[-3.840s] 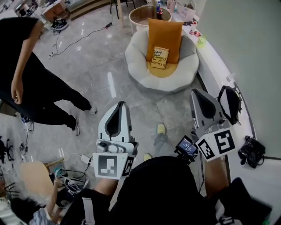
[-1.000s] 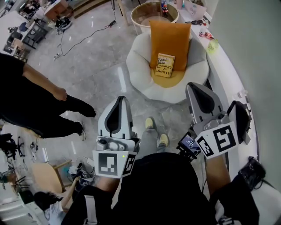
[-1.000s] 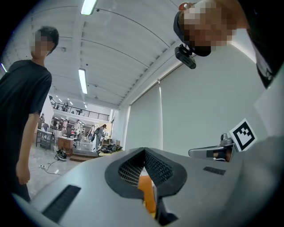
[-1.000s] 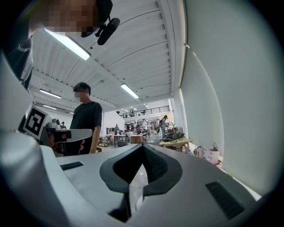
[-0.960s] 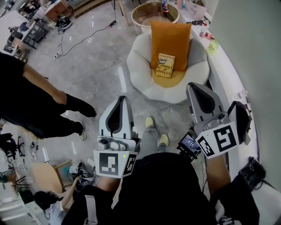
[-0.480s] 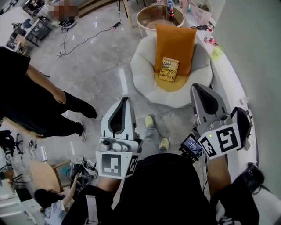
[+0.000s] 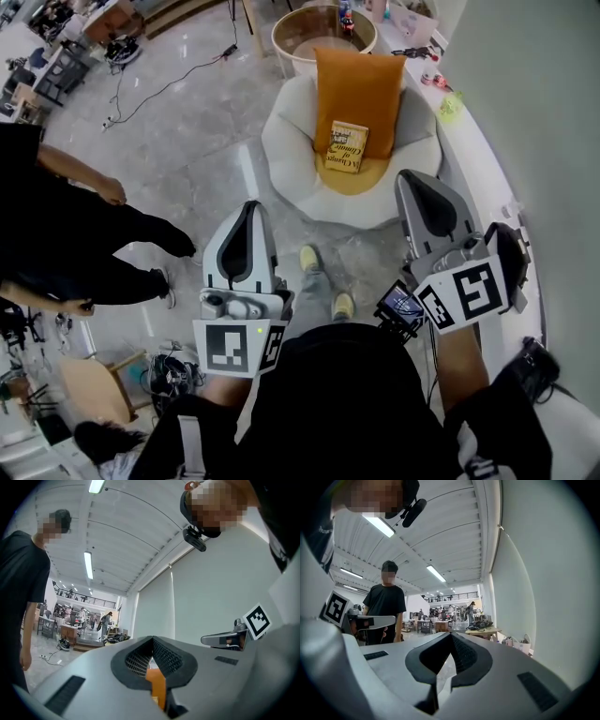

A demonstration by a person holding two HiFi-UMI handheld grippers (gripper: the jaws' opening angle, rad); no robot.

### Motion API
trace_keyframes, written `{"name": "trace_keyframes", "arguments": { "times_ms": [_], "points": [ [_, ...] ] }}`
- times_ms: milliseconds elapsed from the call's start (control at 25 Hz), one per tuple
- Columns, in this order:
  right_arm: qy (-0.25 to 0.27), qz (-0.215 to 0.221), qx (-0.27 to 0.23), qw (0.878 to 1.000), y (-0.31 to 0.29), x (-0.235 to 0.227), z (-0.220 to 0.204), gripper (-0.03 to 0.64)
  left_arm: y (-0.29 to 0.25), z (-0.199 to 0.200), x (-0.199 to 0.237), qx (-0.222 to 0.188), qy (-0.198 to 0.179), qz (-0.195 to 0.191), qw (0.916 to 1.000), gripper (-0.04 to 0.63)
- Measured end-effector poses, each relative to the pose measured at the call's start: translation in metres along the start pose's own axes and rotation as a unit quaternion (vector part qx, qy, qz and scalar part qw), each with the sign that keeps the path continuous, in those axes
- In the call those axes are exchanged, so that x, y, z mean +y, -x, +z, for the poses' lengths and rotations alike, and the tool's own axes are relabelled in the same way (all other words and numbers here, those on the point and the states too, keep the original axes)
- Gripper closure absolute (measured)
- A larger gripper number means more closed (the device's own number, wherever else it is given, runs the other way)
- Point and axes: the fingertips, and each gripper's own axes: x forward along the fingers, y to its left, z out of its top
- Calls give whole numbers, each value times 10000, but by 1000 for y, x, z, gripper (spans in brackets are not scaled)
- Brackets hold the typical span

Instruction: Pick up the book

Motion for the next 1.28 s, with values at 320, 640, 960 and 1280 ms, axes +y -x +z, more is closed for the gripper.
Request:
{"name": "trace_keyframes", "arguments": {
  "times_ms": [320,640,960,1280],
  "points": [
    [55,-96,107,9999,-41,-14,0,607,-40,-8,27,55,108,-84,9999,584],
    [69,-149,231,9996,-84,-30,1,607,-81,-9,56,96,189,-132,9997,584],
    [84,-218,263,9994,-118,-33,3,607,-109,-13,80,92,249,-203,9994,584],
    [200,-324,301,9988,-141,-29,9,607,-121,-12,102,8,333,-257,9991,584]
  ]
}}
